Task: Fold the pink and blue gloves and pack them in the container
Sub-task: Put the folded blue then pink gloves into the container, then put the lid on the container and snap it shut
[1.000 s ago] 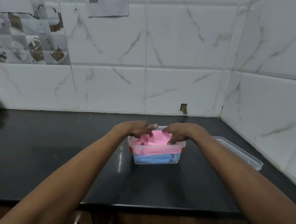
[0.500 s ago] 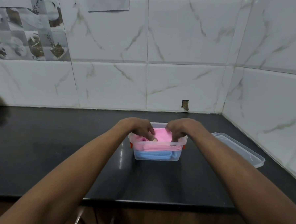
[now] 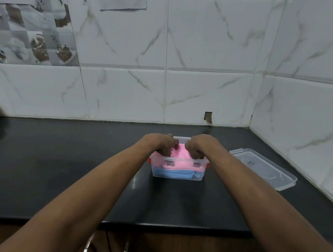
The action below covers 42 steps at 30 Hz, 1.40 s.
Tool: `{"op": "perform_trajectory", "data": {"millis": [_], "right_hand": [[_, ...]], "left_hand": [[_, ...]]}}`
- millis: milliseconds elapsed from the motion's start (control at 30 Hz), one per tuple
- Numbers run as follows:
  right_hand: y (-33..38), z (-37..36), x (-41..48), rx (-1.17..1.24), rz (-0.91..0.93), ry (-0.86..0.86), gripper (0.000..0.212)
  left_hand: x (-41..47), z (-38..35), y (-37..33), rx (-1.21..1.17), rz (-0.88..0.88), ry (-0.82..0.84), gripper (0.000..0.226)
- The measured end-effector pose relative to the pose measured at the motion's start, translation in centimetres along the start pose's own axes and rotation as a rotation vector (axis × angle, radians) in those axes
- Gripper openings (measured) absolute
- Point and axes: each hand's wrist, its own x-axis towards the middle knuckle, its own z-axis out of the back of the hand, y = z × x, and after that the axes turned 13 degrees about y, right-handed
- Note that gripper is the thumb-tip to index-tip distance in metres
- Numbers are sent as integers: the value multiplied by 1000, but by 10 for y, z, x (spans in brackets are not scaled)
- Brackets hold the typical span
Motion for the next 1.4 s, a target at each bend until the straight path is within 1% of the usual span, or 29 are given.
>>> {"op": "perform_trajectory", "data": {"millis": [100, 167, 200, 233, 267, 300, 367, 433, 500, 533, 567, 600, 667, 700, 767, 800, 833, 900, 967, 1067, 1167, 1233, 1267, 1300, 1367, 1400], "right_hand": [[-1, -4, -2, 37, 19, -37, 17], [-6, -7, -4, 102, 37, -68, 10], [-8, -9, -4, 144, 51, -92, 9], [-10, -12, -5, 186, 63, -126, 14], [-12, -14, -6, 225, 78, -168, 18], [-16, -16, -8, 264, 102, -226, 19], [-28, -18, -16, 374, 176, -377, 16], [-50, -27, -29, 602, 212, -543, 16], [-80, -47, -40, 804, 129, -702, 25], [-96, -62, -43, 847, 45, -743, 27], [-111, -78, -45, 854, -49, -747, 26], [-124, -97, -46, 835, -141, -712, 23], [-142, -131, -46, 788, -243, -585, 21], [-147, -146, -46, 773, -250, -517, 23], [-149, -171, -43, 757, -231, -400, 32], [-148, -181, -41, 752, -231, -369, 36], [-146, -189, -39, 763, -238, -371, 38], [-140, -201, -34, 770, -260, -469, 33], [-132, -209, -31, 620, -262, -566, 24], [-121, -214, -30, 392, -288, -634, 25], [-115, -214, -36, 351, -362, -714, 21], [-115, -207, -45, 348, -432, -840, 14], [-117, -203, -50, 364, -438, -926, 11], [-120, -197, -56, 423, -423, -1028, 13], [-126, -181, -69, 686, -335, -1198, 22], [-129, -170, -76, 839, -280, -1253, 21]], "left_hand": [[-2, -1, -3, 4, -5, -17, 55], [-6, -3, -3, 6, -21, -41, 55], [-10, -3, -1, -7, -41, -60, 54], [-14, -2, 2, -49, -74, -88, 52], [-20, -3, 6, -128, -115, -131, 48], [-28, -3, 11, -233, -158, -199, 41], [-42, -5, 21, -433, -214, -432, 26], [-52, -13, 31, -571, -172, -684, 21], [-56, -29, 42, -729, -99, -841, 24], [-54, -39, 48, -798, -51, -875, 27], [-51, -50, 53, -875, 0, -875, 30], [-47, -61, 58, -997, 30, -846, 33], [-39, -82, 57, -1330, -30, -749, 39], [-36, -89, 55, -1452, -76, -710, 40], [-32, -97, 48, -1539, -131, -664, 40], [-29, -99, 45, -1574, -159, -644, 40], [-28, -101, 40, -1624, -187, -622, 42], [-25, -107, 33, -1706, -232, -620, 45], [-22, -114, 30, -1727, -251, -650, 53], [-19, -123, 31, -1771, -279, -711, 60], [-20, -123, 32, -1841, -266, -764, 65], [-24, -120, 27, -1884, -242, -805, 57], [-27, -119, 24, -1870, -222, -853, 47], [-30, -118, 20, -1798, -170, -934, 38], [-38, -115, 19, -1498, 5, -1173, 30], [-44, -109, 18, -1361, 38, -1290, 31]]}}
